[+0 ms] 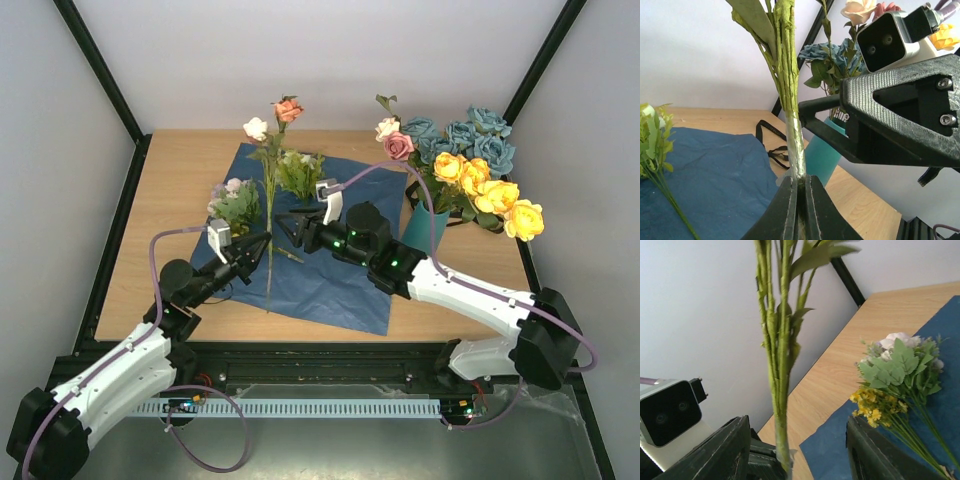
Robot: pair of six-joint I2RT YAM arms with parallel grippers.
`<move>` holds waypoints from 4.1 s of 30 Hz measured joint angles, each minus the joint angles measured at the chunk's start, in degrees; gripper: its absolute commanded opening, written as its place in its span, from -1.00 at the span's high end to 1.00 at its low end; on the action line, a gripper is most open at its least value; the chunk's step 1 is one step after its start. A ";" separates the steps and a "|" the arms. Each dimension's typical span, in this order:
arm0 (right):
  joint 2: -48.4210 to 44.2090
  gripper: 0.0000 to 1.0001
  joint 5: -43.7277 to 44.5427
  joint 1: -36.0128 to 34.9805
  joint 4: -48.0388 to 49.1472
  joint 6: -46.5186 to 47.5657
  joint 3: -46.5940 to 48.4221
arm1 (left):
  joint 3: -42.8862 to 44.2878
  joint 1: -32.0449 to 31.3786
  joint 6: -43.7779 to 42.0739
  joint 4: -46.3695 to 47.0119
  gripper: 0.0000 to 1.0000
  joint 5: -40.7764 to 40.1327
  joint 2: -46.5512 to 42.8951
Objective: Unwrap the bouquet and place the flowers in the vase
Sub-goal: Insert the fake flower into the vase.
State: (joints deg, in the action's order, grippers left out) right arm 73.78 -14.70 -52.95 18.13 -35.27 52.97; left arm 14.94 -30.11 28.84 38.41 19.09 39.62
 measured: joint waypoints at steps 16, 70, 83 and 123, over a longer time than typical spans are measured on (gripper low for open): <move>4.57 0.70 0.76 -2.21 1.49 0.37 2.84 | 0.00 -0.85 -1.01 0.22 0.95 1.05 -0.22; -23.78 0.97 58.73 -2.21 15.32 56.22 -12.22 | -0.72 -1.49 -2.51 -6.03 -0.99 -13.77 -3.32; -25.22 0.97 60.35 -0.61 23.58 65.20 -12.22 | -0.72 -1.49 -2.49 -5.92 -0.99 -13.73 -3.19; -21.14 0.97 60.41 6.29 27.15 66.36 -7.61 | -0.72 -1.49 -1.27 -5.33 -0.99 -11.67 -1.44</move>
State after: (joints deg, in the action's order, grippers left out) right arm 52.64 45.71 -46.65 45.28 31.09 45.36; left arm 14.22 -31.59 27.57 33.08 7.42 38.17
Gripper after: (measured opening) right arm 0.015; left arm 0.994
